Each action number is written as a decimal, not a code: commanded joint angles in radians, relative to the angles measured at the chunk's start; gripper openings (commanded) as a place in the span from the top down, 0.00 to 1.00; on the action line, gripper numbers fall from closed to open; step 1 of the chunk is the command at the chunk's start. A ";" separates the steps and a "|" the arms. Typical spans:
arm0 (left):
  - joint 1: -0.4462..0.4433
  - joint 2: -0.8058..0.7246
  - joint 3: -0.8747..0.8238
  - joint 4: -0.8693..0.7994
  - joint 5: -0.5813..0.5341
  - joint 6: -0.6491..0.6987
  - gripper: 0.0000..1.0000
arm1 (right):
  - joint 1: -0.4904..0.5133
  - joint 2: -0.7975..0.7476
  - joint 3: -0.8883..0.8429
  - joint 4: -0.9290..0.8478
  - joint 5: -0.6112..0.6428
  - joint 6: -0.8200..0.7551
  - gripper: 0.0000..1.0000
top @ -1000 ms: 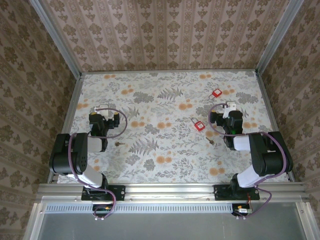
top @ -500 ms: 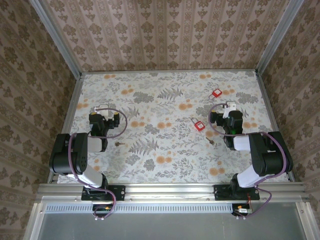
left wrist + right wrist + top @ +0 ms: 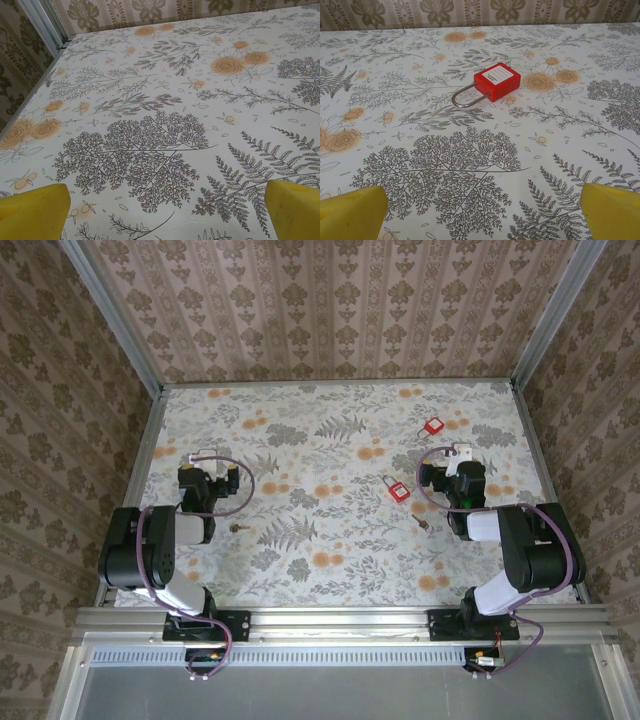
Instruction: Unlock with the key
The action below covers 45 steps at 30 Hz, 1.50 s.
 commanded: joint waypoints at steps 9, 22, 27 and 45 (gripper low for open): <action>-0.004 -0.011 0.013 0.011 0.003 0.014 0.00 | -0.002 -0.016 0.008 -0.003 -0.011 -0.001 0.00; 0.005 -0.011 0.017 0.002 -0.002 0.002 0.00 | 0.002 -0.017 0.011 -0.003 -0.004 -0.004 0.00; -0.011 -0.072 0.009 -0.023 -0.098 -0.007 0.00 | 0.069 -0.143 0.198 -0.407 0.133 -0.034 0.00; 0.188 -0.696 0.079 -0.783 0.102 -0.892 0.00 | -0.008 0.142 1.105 -1.516 0.075 0.408 0.05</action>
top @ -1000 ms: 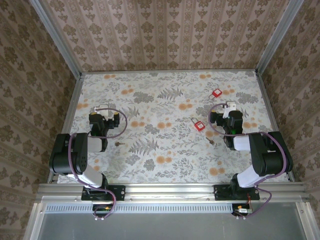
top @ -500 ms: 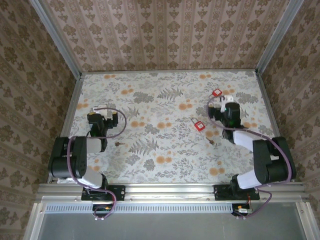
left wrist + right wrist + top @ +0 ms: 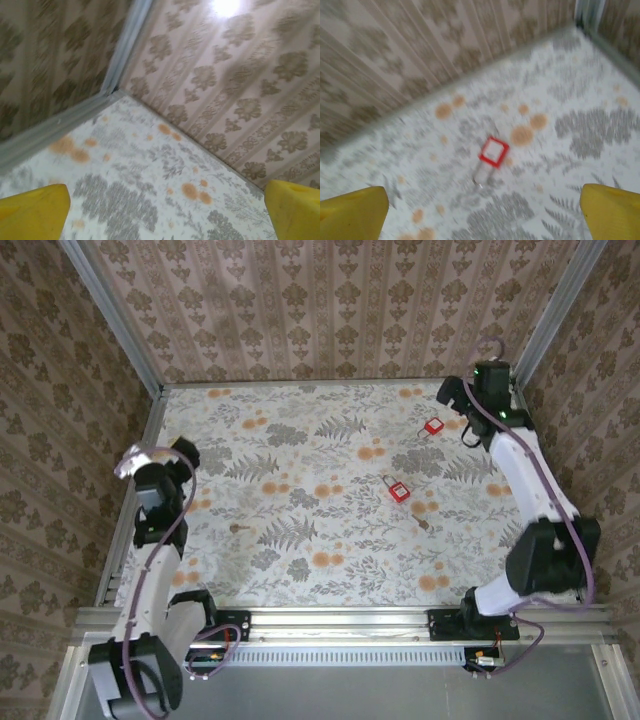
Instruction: Unlock with the key
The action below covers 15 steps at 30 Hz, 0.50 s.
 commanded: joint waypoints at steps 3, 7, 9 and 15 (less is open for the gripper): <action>0.034 0.038 0.039 -0.132 0.248 -0.064 0.01 | 0.006 0.226 0.151 -0.253 -0.044 -0.024 0.05; 0.006 0.133 0.065 -0.122 0.385 -0.088 0.10 | 0.006 0.409 0.311 -0.356 0.023 0.084 0.09; -0.028 0.172 0.072 -0.103 0.416 -0.082 0.14 | 0.007 0.483 0.371 -0.374 0.032 0.127 0.07; -0.129 0.219 0.112 -0.133 0.409 -0.056 0.15 | 0.012 0.676 0.552 -0.434 0.010 0.198 0.01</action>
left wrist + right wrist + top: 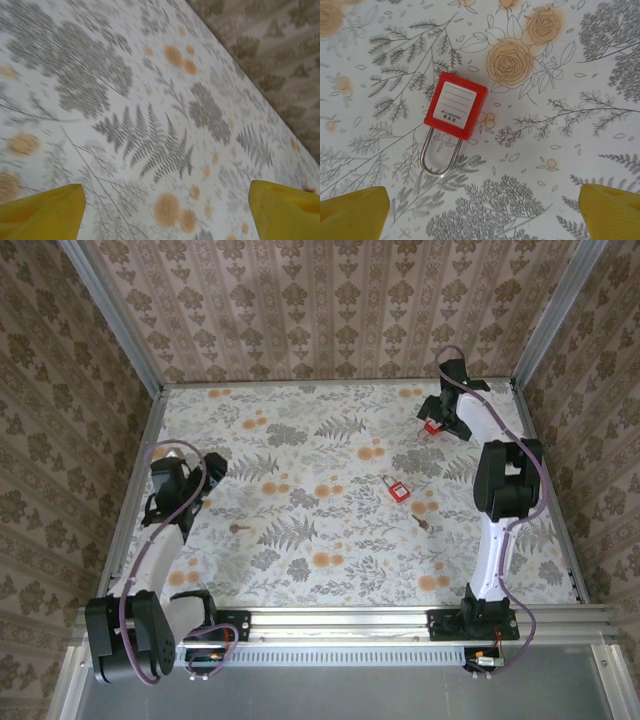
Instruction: Unlock with the key
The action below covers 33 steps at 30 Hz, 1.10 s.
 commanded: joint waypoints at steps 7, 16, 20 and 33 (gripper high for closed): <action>-0.070 -0.015 0.052 -0.024 0.037 0.002 0.15 | 0.008 0.248 0.340 -0.234 0.019 0.126 0.13; -0.070 -0.054 0.052 -0.043 0.039 -0.005 0.15 | 0.014 0.393 0.551 -0.360 0.014 0.147 0.23; -0.068 -0.049 0.063 -0.051 0.046 0.035 0.15 | 0.019 0.403 0.564 -0.355 0.007 0.131 0.26; -0.046 -0.064 0.088 -0.095 0.069 0.052 0.14 | 0.003 0.484 0.646 -0.378 -0.014 0.100 0.34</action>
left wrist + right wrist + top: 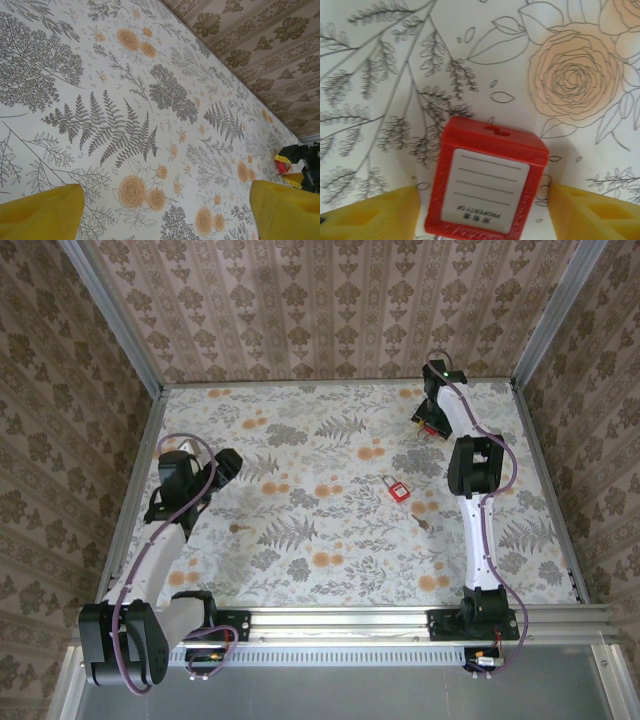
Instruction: Unlock with the key
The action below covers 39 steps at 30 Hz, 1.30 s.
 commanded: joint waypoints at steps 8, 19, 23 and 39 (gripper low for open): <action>0.008 0.000 0.035 -0.012 0.026 0.018 0.14 | -0.004 0.029 0.019 -0.037 0.024 -0.055 0.46; 0.008 0.010 0.042 -0.009 0.031 0.008 0.14 | 0.024 -0.067 -0.120 0.074 0.087 -0.147 0.54; 0.009 0.010 0.053 -0.013 0.031 0.010 0.14 | 0.031 -0.143 -0.235 0.154 0.092 -0.162 0.54; 0.008 -0.048 0.053 -0.066 0.036 -0.002 0.12 | 0.135 -0.438 -0.599 0.310 0.054 -0.215 0.55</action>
